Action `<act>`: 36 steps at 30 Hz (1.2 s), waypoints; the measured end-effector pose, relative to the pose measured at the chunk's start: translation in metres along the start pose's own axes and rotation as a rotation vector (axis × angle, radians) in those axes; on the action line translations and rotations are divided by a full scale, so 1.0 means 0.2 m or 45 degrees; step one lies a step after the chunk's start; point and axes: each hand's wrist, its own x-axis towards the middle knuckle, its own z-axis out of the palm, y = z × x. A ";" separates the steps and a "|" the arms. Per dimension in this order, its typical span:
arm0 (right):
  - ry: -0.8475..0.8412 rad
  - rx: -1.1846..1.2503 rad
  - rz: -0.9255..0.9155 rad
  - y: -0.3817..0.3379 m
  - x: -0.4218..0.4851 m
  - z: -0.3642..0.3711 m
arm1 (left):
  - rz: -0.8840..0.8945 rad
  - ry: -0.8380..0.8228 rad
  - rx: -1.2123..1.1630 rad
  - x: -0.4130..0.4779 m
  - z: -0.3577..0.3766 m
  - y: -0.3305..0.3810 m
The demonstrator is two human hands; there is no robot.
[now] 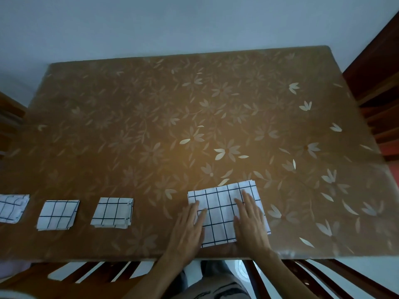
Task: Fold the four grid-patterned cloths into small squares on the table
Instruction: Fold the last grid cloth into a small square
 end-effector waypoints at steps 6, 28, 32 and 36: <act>-0.312 -0.079 -0.237 0.03 -0.01 0.19 | 0.049 -0.309 0.140 0.00 0.09 0.00; -0.263 -0.186 0.022 0.42 -0.08 0.00 | 0.013 -0.470 0.438 -0.03 -0.01 -0.08; -0.096 -0.063 0.079 0.29 -0.10 -0.09 | 0.013 -0.458 0.363 -0.03 -0.01 -0.09; -0.114 0.137 -0.129 0.11 -0.21 -0.13 | -0.025 -0.425 0.206 -0.03 -0.05 -0.10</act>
